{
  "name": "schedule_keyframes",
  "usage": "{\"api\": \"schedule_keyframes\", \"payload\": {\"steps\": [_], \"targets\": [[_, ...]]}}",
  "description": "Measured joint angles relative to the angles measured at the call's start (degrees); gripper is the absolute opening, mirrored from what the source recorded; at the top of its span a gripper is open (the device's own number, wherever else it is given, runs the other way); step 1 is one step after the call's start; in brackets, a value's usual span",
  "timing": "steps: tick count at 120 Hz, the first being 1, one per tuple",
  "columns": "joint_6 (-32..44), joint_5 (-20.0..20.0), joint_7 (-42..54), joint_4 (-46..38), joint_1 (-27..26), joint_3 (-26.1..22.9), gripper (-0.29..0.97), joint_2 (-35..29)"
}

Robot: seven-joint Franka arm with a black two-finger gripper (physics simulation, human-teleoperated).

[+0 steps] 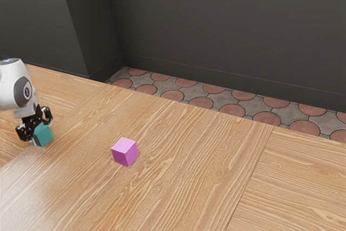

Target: Pick up the blue block with one arm, and put the blue block on the pink block with one arm

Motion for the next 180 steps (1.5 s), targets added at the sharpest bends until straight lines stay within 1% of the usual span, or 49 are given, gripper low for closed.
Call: {"api": "schedule_keyframes", "payload": {"steps": [3, 16, 27, 39, 46, 54, 70, 82, 90, 96, 113, 137, 157, 180], "targets": [[0.1, 0.0, 0.0, 0.0, 0.0, 0.0, 0.45, 0.0], [0.3, 0.0, 0.0, -0.1, 0.2, 0.1, 0.35, -1.5], [0.1, -0.2, 0.1, -2.3, 0.2, 0.0, 0.29, -7.2], [-2.2, -0.2, -0.2, -3.8, -0.3, -0.6, 0.27, -13.8], [-3.9, -0.2, -0.7, -4.0, -0.6, -1.9, 0.28, -16.2], [-5.6, 0.0, -1.5, -4.0, -2.7, -2.7, 0.28, -17.5], [-7.9, 0.2, -4.3, -3.7, -8.9, -3.1, 0.3, -17.7], [-8.9, 0.4, -6.6, -3.5, -11.1, -3.2, 0.32, -17.3], [-9.3, 0.5, -8.2, -3.0, -11.7, -4.4, 0.32, -16.6], [-9.6, 0.5, -9.5, -2.2, -13.1, -5.1, 0.32, -15.7], [-10.1, 0.5, -13.2, -0.8, -16.1, -5.7, 0.33, -14.9], [-10.4, 0.6, -18.2, -0.9, -17.5, -8.9, 0.33, -14.4], [-10.5, 0.7, -22.2, -3.4, -17.6, -12.8, 0.32, -15.1], [-10.5, 2.2, -26.4, -5.4, -17.5, -14.5, 0.33, -15.2]]}}
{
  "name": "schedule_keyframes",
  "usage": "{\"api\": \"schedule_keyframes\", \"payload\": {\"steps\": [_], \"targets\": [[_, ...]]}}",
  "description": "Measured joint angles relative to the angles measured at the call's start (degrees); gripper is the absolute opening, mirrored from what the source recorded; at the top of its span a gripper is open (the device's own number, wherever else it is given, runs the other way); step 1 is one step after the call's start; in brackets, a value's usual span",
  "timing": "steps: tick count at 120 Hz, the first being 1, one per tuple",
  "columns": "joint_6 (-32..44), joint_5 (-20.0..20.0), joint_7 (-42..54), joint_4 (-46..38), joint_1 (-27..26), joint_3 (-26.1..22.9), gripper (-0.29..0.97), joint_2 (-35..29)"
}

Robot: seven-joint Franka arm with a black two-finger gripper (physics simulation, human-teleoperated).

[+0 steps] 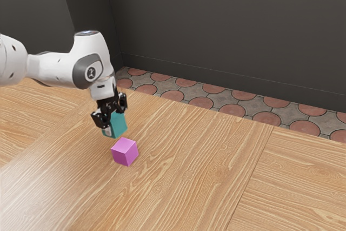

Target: Pick up the blue block with one arm, and put the blue block on the pink block with one arm

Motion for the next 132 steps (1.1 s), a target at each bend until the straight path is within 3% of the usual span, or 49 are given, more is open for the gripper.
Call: {"api": "schedule_keyframes", "payload": {"steps": [58, 94, 102, 119, 132], "targets": [[0.0, 1.4, -7.9, -1.1, 0.0, -3.4, 0.33, 0.6], [-0.4, 1.7, -10.6, -1.4, 0.5, -3.6, 0.59, 0.3], [-1.2, 1.7, -11.0, -1.5, 0.6, -3.6, 0.61, -1.7], [-7.7, 1.7, -11.8, -0.9, 0.8, -3.7, 0.65, -14.3], [-17.1, 2.9, -13.2, 9.3, 0.1, -3.4, 0.66, -18.1]]}}
